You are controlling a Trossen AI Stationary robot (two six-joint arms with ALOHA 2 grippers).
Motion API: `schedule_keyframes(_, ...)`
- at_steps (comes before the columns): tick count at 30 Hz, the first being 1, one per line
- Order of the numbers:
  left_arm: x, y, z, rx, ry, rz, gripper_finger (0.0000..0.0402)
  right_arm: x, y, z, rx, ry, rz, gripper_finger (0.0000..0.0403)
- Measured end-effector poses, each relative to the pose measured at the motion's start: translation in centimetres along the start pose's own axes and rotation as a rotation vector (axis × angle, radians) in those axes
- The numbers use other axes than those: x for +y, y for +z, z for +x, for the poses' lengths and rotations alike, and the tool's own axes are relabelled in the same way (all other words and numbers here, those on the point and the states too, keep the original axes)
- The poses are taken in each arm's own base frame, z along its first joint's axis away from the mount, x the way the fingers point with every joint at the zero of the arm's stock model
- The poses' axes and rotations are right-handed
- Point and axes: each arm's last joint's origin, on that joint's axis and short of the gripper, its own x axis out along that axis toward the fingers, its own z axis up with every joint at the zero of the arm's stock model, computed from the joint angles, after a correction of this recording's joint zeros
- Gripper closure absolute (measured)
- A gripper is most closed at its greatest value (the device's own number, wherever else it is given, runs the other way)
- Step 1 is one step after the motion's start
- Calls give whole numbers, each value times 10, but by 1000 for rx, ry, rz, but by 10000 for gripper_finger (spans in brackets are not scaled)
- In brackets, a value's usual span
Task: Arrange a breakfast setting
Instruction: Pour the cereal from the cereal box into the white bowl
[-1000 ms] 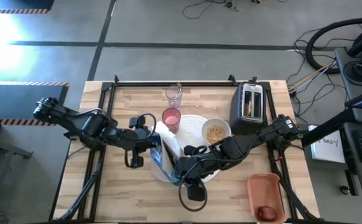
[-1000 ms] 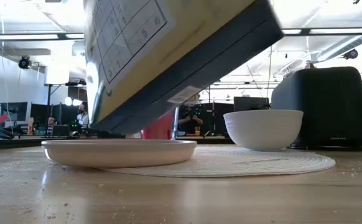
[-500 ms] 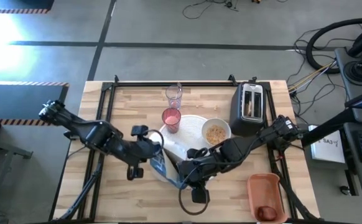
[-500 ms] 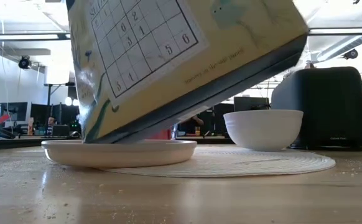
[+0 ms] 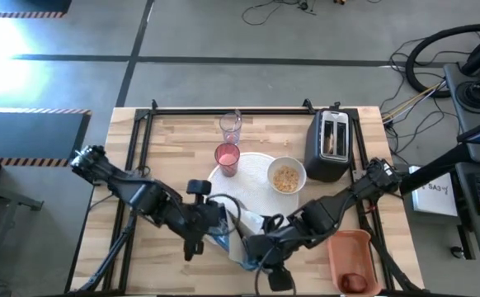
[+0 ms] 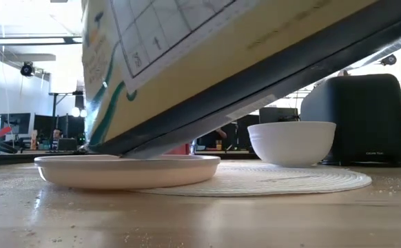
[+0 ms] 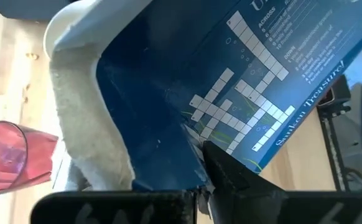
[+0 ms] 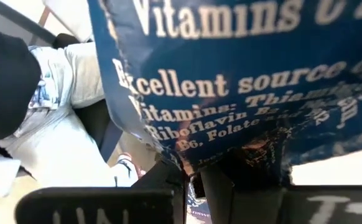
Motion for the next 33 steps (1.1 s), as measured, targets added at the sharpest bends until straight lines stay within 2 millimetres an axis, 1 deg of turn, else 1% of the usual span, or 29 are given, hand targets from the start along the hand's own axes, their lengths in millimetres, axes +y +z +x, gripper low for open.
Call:
schedule_keyframes(5,-16,15,5,42,28,34,401,13,-6,0,7,15,-27,379)
schedule_keyframes(8,-23,26,11,51,47,37,401,19,-8,0,12,27,-38,379)
schedule_keyframes(11,-27,32,20,61,98,42,401,21,-9,0,16,28,-42,379)
schedule_keyframes(14,-32,35,30,76,110,46,401,22,-14,2,44,21,-43,379)
schedule_keyframes(17,-37,37,39,91,101,41,401,25,-19,5,64,27,-34,379)
schedule_keyframes(20,-38,36,43,109,83,35,401,27,-25,10,84,18,-30,379)
schedule_keyframes(25,-40,35,45,106,78,31,402,29,-32,17,90,-25,-18,379)
schedule_keyframes(33,-40,35,45,107,79,41,402,28,-34,18,109,-22,-3,378)
